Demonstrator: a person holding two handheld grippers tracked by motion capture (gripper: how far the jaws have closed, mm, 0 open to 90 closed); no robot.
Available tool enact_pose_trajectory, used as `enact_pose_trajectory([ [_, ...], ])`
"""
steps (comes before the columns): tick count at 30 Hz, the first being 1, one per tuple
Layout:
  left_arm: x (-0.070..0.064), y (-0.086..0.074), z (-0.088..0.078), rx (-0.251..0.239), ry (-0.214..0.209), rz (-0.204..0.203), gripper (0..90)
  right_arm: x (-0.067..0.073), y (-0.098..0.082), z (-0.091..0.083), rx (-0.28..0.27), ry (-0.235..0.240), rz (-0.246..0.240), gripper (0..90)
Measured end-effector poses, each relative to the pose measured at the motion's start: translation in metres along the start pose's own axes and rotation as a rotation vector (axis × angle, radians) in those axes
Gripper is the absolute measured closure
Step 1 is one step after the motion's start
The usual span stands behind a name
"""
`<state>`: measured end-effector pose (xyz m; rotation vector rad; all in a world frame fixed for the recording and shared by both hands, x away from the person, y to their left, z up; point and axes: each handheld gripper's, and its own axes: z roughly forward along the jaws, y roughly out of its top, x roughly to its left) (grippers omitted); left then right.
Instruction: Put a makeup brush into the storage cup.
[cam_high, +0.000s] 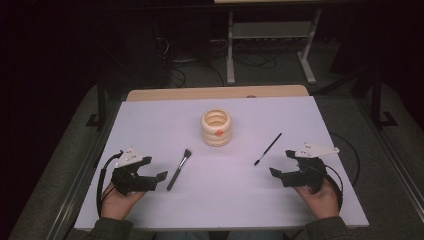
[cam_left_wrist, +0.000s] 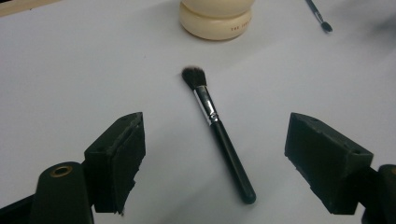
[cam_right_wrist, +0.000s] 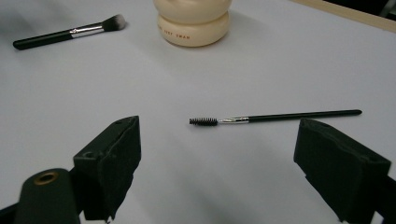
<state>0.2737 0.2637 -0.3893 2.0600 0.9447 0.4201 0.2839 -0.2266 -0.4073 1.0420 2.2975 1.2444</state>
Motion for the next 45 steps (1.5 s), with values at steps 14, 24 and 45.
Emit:
enact_pose_trajectory([
  [14, -0.006, 0.024, 0.022, 0.133, 0.034, 0.016, 32.4, -0.002, 0.001, -0.002, -0.011, 0.005, 0.001, 14.0],
  [24, -0.003, 0.039, 0.045, 0.270, 0.025, -0.012, 38.5, -0.001, 0.002, -0.001, -0.007, 0.013, 0.000, 14.0],
  [45, -0.015, 0.037, 0.082, 0.442, 0.014, 0.000, 53.6, 0.000, 0.002, 0.000, -0.004, 0.021, -0.011, 14.0],
])
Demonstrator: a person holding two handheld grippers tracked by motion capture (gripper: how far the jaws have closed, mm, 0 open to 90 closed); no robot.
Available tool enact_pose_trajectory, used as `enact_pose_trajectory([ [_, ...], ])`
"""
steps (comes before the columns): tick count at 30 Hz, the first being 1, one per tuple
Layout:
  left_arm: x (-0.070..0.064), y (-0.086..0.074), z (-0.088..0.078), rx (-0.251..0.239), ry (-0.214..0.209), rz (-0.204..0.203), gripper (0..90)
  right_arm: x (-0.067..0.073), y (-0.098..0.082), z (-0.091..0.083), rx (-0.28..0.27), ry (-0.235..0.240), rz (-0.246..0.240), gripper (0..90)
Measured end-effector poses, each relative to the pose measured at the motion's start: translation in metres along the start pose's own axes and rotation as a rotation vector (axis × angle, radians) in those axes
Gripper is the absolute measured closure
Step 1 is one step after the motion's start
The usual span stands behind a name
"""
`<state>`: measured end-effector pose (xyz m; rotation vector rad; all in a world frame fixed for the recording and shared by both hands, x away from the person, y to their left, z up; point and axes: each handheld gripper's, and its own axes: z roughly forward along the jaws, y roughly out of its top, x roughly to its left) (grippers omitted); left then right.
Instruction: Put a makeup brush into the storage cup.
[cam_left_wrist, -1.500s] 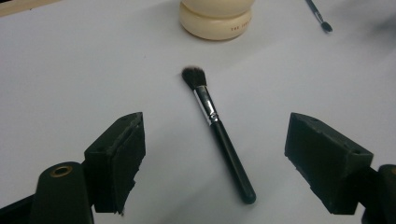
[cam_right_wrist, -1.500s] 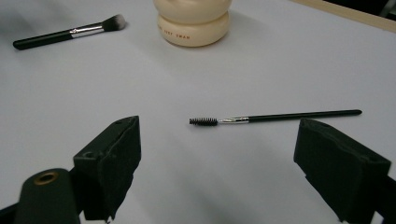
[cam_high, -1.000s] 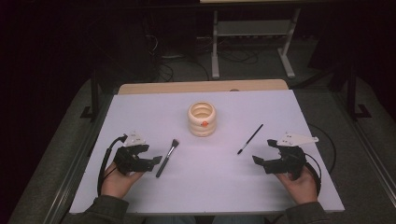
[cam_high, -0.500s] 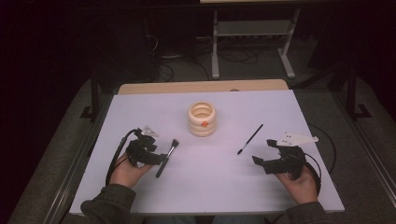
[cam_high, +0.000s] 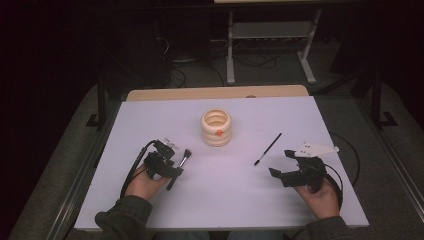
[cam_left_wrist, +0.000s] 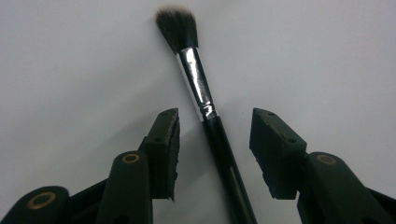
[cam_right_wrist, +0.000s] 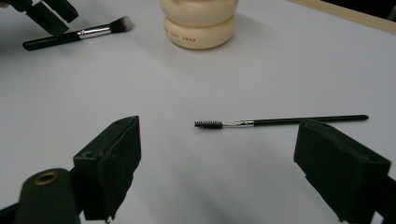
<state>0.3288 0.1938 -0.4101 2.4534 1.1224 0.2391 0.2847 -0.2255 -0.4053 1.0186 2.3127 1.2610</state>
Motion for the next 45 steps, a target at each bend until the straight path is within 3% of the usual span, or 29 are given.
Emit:
enact_pose_trajectory([
  [10, -0.006, -0.001, 0.009, 0.037, 0.028, -0.001, 62.7, 0.001, 0.000, 0.001, 0.003, 0.001, -0.006, 14.0],
  [18, -0.008, -0.001, 0.013, 0.062, 0.057, -0.021, 64.3, 0.002, 0.000, 0.001, 0.007, 0.002, -0.004, 14.0],
  [21, -0.010, 0.000, 0.012, 0.072, 0.053, 0.004, 68.1, 0.003, 0.000, 0.002, 0.010, 0.002, -0.001, 14.0],
  [28, -0.007, 0.001, 0.013, 0.080, 0.031, -0.005, 78.7, 0.004, 0.000, 0.003, 0.011, 0.004, -0.007, 14.0],
  [36, -0.005, 0.003, 0.012, 0.090, 0.018, 0.015, 79.6, 0.004, -0.002, 0.005, 0.015, 0.007, -0.013, 14.0],
  [45, -0.005, 0.001, 0.006, 0.032, 0.000, 0.022, 79.7, 0.005, -0.002, 0.006, 0.024, 0.011, -0.001, 14.1],
])
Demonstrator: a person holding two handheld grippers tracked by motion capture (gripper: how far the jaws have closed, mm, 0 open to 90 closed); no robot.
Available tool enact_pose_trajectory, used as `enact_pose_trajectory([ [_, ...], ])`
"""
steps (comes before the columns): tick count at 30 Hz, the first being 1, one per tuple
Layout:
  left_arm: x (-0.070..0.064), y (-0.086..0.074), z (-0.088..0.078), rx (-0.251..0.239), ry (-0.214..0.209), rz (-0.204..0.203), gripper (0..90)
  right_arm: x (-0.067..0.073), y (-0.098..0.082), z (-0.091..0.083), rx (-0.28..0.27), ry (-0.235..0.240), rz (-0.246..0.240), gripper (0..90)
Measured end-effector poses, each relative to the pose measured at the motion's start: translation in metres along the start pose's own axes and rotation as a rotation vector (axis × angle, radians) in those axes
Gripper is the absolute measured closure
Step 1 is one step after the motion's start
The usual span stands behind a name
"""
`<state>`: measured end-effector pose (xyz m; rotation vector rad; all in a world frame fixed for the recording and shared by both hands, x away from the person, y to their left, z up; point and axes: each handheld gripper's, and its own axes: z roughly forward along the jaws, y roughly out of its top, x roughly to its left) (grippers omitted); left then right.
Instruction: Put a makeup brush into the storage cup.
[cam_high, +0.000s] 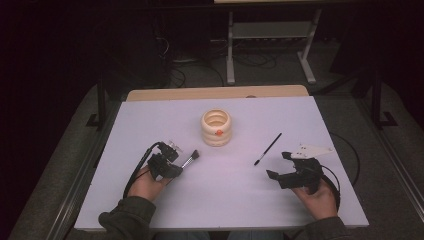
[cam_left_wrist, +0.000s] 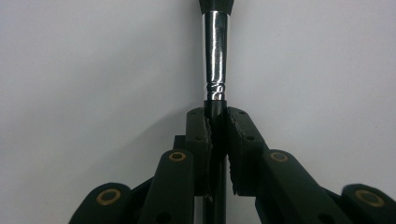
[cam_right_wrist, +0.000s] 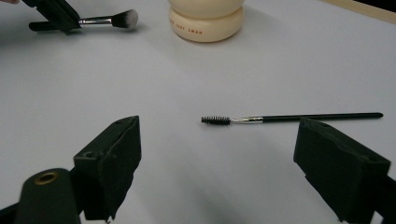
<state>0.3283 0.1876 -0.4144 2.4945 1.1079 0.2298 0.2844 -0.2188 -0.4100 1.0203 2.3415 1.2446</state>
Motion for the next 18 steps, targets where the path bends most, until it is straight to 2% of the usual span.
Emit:
enact_pose_trajectory([
  [3, 0.002, -0.002, -0.002, -0.024, -0.022, -0.009, 79.8, 0.000, 0.000, 0.000, -0.004, 0.004, 0.004, 14.1],
  [7, 0.003, -0.004, -0.006, -0.037, -0.033, 0.001, 79.8, -0.001, 0.001, -0.001, -0.010, 0.010, 0.012, 14.1],
  [8, 0.004, -0.004, -0.007, -0.031, -0.035, 0.015, 79.7, -0.001, 0.001, -0.001, -0.009, 0.011, 0.013, 14.1],
  [10, 0.004, -0.005, -0.009, -0.047, -0.041, 0.000, 79.7, -0.001, 0.001, 0.000, -0.007, 0.013, 0.012, 14.1],
  [11, 0.006, -0.005, -0.010, -0.040, -0.044, 0.017, 79.7, 0.000, 0.002, 0.000, -0.005, 0.015, 0.010, 14.0],
  [13, 0.007, -0.006, -0.012, -0.065, -0.052, 0.014, 79.7, 0.000, 0.003, 0.000, 0.001, 0.021, 0.022, 14.0],
  [14, 0.007, -0.007, -0.014, -0.066, -0.055, 0.002, 79.7, 0.000, 0.003, 0.001, 0.003, 0.029, 0.019, 14.0],
  [18, 0.008, -0.008, -0.018, -0.083, -0.061, 0.000, 79.7, 0.002, 0.008, 0.001, 0.005, 0.054, 0.032, 14.1],
])
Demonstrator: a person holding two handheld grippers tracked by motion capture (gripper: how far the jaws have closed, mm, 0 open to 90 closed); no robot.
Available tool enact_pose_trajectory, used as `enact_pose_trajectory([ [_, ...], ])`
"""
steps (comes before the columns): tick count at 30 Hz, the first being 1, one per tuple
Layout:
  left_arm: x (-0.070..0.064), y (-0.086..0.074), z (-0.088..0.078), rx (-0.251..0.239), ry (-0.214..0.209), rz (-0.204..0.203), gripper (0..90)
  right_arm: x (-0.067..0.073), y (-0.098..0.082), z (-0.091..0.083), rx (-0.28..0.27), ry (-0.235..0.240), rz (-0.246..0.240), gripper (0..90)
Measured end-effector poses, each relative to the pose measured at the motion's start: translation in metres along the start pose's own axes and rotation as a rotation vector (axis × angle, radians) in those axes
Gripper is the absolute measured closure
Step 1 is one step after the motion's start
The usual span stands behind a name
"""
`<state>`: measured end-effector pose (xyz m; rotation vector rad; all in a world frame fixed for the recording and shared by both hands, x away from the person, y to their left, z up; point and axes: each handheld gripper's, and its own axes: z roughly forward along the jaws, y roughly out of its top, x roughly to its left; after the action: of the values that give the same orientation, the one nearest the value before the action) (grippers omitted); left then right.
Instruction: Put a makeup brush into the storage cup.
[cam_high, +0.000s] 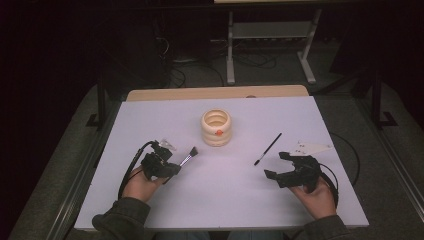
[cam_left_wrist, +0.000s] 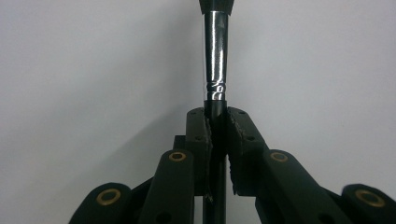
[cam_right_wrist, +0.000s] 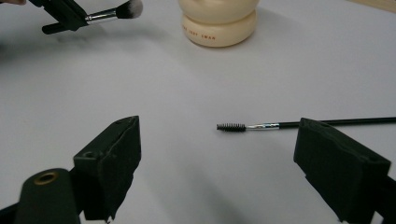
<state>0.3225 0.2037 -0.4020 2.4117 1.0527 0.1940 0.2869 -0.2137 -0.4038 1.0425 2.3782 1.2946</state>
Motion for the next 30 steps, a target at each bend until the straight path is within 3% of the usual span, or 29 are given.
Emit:
enact_pose_trajectory([
  [10, -0.003, 0.001, -0.016, -0.068, -0.029, 0.026, 79.7, 0.007, 0.016, 0.004, 0.001, 0.052, -0.023, 14.0],
  [11, -0.003, 0.002, -0.019, -0.079, -0.033, 0.046, 79.7, 0.008, 0.018, 0.005, 0.002, 0.058, -0.029, 14.0],
  [13, -0.005, 0.002, -0.021, -0.098, -0.049, 0.034, 79.7, 0.009, 0.021, 0.007, 0.007, 0.065, -0.035, 14.0],
  [21, -0.006, 0.003, -0.028, -0.120, -0.079, 0.056, 79.7, 0.015, 0.040, 0.010, 0.004, 0.103, -0.056, 14.0],
  [23, -0.008, 0.003, -0.029, -0.140, -0.088, 0.044, 79.7, 0.016, 0.045, 0.011, 0.003, 0.112, -0.055, 14.0],
  [30, -0.009, 0.004, -0.033, -0.153, -0.099, 0.073, 79.7, 0.019, 0.056, 0.016, 0.012, 0.140, -0.061, 14.1],
])
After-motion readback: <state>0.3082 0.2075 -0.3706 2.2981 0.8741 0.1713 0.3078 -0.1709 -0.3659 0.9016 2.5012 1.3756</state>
